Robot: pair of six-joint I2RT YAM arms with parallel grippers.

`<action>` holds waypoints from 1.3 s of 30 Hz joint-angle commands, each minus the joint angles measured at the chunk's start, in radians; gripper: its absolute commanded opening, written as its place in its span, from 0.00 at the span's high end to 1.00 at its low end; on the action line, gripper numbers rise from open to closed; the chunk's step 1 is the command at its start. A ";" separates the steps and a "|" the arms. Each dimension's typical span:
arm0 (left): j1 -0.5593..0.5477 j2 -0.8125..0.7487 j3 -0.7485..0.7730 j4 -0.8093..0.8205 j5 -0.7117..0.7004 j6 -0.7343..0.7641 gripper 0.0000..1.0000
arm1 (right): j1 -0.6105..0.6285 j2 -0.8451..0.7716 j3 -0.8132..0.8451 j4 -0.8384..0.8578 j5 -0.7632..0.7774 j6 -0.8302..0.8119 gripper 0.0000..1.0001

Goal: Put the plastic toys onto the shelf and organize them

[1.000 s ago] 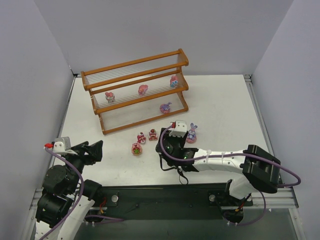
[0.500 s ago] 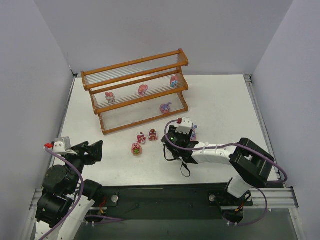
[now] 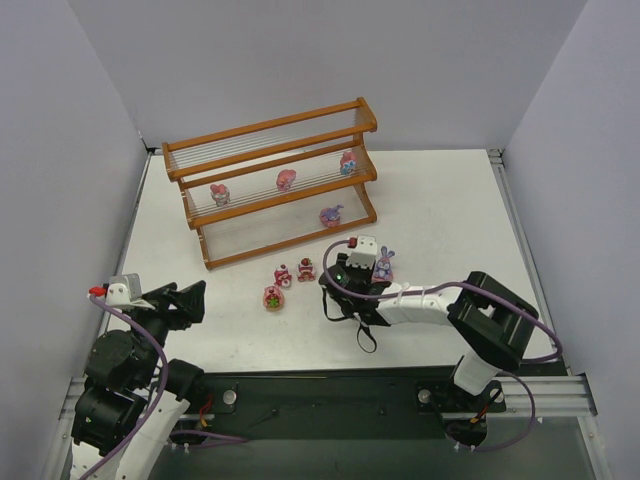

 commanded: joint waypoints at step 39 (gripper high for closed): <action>0.001 -0.007 0.000 0.042 -0.002 0.005 0.21 | -0.059 0.508 0.648 0.491 -0.212 -0.504 1.00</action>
